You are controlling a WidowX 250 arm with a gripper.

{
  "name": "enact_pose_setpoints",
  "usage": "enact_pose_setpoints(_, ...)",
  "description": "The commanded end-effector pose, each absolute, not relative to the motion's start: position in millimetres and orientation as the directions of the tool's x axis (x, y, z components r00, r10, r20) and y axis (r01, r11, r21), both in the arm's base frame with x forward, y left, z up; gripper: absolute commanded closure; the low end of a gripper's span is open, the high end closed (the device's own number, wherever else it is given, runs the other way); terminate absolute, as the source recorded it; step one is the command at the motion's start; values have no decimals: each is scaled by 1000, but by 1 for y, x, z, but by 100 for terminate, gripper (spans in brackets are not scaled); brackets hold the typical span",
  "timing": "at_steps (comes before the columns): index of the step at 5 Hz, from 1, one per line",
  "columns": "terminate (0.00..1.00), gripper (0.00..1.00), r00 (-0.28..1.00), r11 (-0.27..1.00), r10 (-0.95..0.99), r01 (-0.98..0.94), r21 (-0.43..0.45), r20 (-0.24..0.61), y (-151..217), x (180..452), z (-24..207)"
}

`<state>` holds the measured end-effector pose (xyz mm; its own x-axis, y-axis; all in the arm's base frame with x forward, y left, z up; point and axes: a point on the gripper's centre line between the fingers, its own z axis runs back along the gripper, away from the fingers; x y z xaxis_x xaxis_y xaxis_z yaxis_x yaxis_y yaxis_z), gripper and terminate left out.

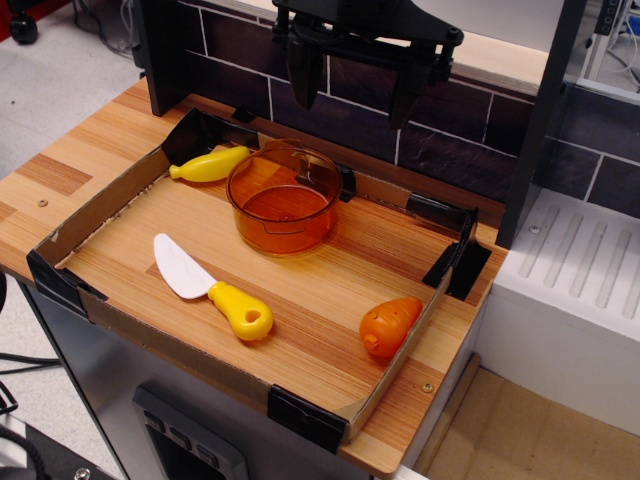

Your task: Put knife in pot

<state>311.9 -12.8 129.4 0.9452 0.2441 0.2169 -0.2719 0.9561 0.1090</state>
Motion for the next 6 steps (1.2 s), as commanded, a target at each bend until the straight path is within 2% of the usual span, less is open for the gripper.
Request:
enact_pose_setpoints(1,0,0,945,956,244,-272,109,217,-13,312,129)
enact_pose_setpoints(2,0,0,875,897,395,-433,86,280,-1,296,130)
enact_pose_setpoints(3,0,0,876,898,387,-429,99,288,9,276,121)
enact_pose_setpoints(5,0,0,694,708,666,-703,61,274,18,244,102)
enact_pose_setpoints(6,0,0,642,654,731,-756,34,233,22,225,90)
